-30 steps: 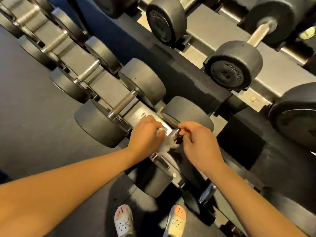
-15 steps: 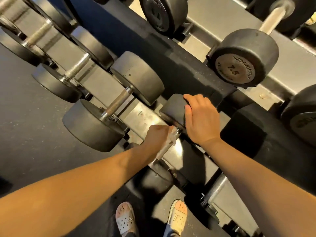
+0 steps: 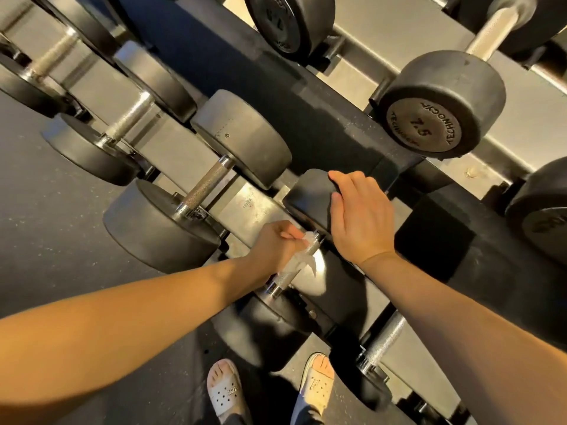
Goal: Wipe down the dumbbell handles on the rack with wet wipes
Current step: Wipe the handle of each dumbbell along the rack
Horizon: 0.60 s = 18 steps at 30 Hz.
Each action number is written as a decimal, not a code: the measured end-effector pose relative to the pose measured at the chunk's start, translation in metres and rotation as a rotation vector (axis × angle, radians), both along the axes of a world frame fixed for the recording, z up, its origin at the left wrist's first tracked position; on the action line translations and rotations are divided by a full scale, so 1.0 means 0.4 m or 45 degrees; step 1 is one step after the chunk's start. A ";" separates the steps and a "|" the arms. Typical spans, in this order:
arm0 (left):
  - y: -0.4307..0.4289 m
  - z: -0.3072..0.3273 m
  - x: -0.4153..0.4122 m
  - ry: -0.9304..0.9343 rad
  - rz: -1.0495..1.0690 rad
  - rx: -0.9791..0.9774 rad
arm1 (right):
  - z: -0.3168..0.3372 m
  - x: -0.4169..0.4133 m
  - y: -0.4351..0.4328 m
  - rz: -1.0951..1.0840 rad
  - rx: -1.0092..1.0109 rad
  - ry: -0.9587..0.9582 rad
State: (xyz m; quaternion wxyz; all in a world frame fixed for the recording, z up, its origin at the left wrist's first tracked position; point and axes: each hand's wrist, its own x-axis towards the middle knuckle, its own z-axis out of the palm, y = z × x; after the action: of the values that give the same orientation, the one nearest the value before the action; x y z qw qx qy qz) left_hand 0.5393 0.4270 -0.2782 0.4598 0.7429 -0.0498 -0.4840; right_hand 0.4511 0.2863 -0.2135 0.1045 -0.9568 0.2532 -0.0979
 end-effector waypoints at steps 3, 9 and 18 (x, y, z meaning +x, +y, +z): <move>-0.011 0.003 0.003 0.009 -0.014 -0.004 | -0.002 -0.001 -0.003 0.004 0.011 -0.015; -0.056 0.009 0.053 0.479 0.017 0.064 | -0.011 -0.001 -0.004 -0.009 0.012 -0.017; -0.029 -0.019 0.035 0.345 -0.008 0.065 | -0.002 0.002 0.000 -0.030 0.028 -0.021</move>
State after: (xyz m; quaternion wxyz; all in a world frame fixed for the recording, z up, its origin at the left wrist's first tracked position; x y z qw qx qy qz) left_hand 0.5532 0.4156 -0.2857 0.4417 0.6822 0.0229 -0.5823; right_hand 0.4519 0.2864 -0.2145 0.1160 -0.9517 0.2645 -0.1043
